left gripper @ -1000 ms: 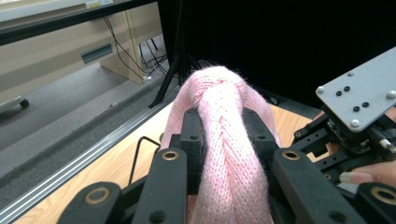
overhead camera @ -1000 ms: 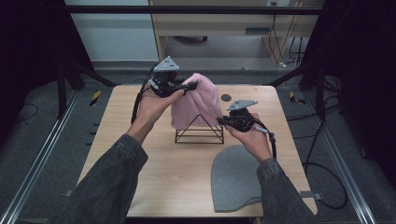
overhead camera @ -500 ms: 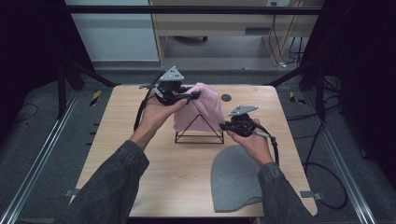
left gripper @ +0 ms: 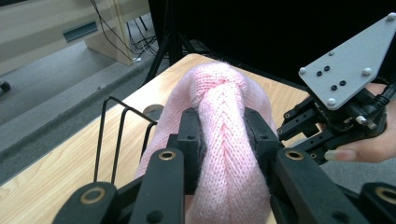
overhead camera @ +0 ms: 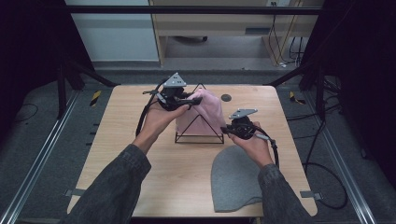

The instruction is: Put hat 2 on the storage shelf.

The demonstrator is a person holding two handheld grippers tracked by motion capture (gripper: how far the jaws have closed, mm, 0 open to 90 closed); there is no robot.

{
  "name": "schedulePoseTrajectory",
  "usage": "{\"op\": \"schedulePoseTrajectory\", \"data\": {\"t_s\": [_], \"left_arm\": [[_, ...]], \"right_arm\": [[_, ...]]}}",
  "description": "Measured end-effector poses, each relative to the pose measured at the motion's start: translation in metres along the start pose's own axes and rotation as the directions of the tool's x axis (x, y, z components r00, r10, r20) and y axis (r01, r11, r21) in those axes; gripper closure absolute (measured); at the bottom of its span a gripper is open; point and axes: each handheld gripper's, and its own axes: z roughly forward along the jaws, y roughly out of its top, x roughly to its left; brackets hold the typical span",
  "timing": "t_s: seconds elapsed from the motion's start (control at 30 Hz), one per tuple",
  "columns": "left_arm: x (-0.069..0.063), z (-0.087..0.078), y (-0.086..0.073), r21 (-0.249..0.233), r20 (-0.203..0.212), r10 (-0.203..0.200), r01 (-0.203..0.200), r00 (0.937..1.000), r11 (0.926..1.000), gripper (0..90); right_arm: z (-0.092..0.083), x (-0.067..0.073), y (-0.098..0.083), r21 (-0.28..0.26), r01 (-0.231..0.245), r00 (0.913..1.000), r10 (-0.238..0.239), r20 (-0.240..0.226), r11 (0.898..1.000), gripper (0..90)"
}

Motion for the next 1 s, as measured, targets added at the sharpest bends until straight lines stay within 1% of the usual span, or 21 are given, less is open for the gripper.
{"op": "schedulePoseTrajectory", "data": {"t_s": [0.07,0.13,0.17,0.23,0.3,0.37,0.43,0.53,0.6,0.67,0.7,0.73,0.8,0.83,0.9,0.93,1.0], "left_arm": [[0.0,0.0,-0.001,-0.001,0.002,-0.002,0.002,1.0,1.0,71.8],[0.0,0.001,-0.003,0.008,0.005,0.001,-0.001,1.0,1.0,71.8],[-0.001,0.002,-0.003,0.007,0.005,-0.004,0.003,1.0,1.0,71.7],[-0.001,0.003,-0.005,0.015,0.002,0.001,-0.001,1.0,0.9999,71.7],[0.0,0.004,-0.006,0.016,0.002,-0.006,0.006,1.0,0.9999,71.7],[0.0,0.005,-0.008,0.015,0.004,-0.016,0.016,0.9999,0.9998,71.6],[-0.001,0.006,-0.009,0.02,0.003,-0.012,0.012,0.9999,0.9997,71.7],[-0.003,0.009,-0.012,0.025,0.006,-0.012,0.012,0.9999,0.9996,71.7],[-0.003,0.009,-0.012,0.026,0.006,-0.009,0.008,0.9999,0.9996,71.8],[-0.004,0.011,-0.012,0.022,0.007,-0.014,0.014,0.9999,0.9996,71.8],[-0.004,0.011,-0.013,0.023,0.006,-0.012,0.012,0.9999,0.9997,71.8],[-0.004,0.011,-0.013,0.025,0.006,-0.012,0.012,0.9999,0.9996,71.8],[-0.004,0.012,-0.014,0.025,0.007,-0.018,0.018,0.9998,0.9995,71.7],[-0.005,0.013,-0.014,0.023,0.007,-0.019,0.019,0.9998,0.9995,71.7],[-0.005,0.013,-0.015,0.029,0.007,-0.013,0.013,0.9999,0.9995,71.5],[-0.005,0.014,-0.015,0.026,0.009,-0.014,0.014,0.9999,0.9996,71.3],[-0.006,0.015,-0.016,0.033,0.009,-0.012,0.012,0.9999,0.9994,71.1]], "right_arm": [[0.001,0.0,-0.001,0.004,-0.002,1.0,0.002,-0.007,1.0,80.1],[0.002,0.0,-0.001,0.006,-0.001,1.0,0.001,-0.004,1.0,80.1],[0.002,-0.001,-0.002,0.01,-0.001,1.0,0.001,-0.004,1.0,80.1],[0.003,-0.002,-0.003,0.02,-0.01,0.9999,0.01,-0.005,1.0,79.7],[0.004,-0.002,-0.003,0.02,-0.01,0.9999,0.01,-0.004,1.0,78.3],[0.006,-0.002,-0.005,0.03,-0.024,0.9997,0.024,-0.006,0.999,74.3],[0.006,-0.001,-0.005,0.036,-0.022,0.9997,0.023,-0.01,0.999,71.5],[0.005,-0.001,-0.006,0.045,-0.033,0.9995,0.033,-0.004,0.998,60.8],[0.002,-0.002,-0.006,0.051,-0.036,0.9994,0.036,0.002,0.998,57.1],[-0.001,-0.002,-0.007,0.05,-0.034,0.9994,0.033,0.01,0.998,55.7],[-0.008,-0.005,-0.009,0.04,-0.035,0.9992,0.034,0.023,0.999,53.4],[-0.008,-0.005,-0.009,0.04,-0.035,0.9992,0.034,0.023,0.999,53.4],[-0.018,-0.01,-0.012,0.031,-0.045,0.9981,0.044,0.045,0.998,50.5],[-0.018,-0.01,-0.012,0.031,-0.045,0.9981,0.044,0.045,0.998,50.5],[-0.024,-0.013,-0.015,0.027,-0.047,0.9972,0.046,0.059,0.999,49.2],[-0.029,-0.016,-0.017,0.023,-0.057,0.9959,0.055,0.072,0.998,47.4],[-0.033,-0.019,-0.019,0.021,-0.062,0.9951,0.06,0.079,0.998,46.4]]}}
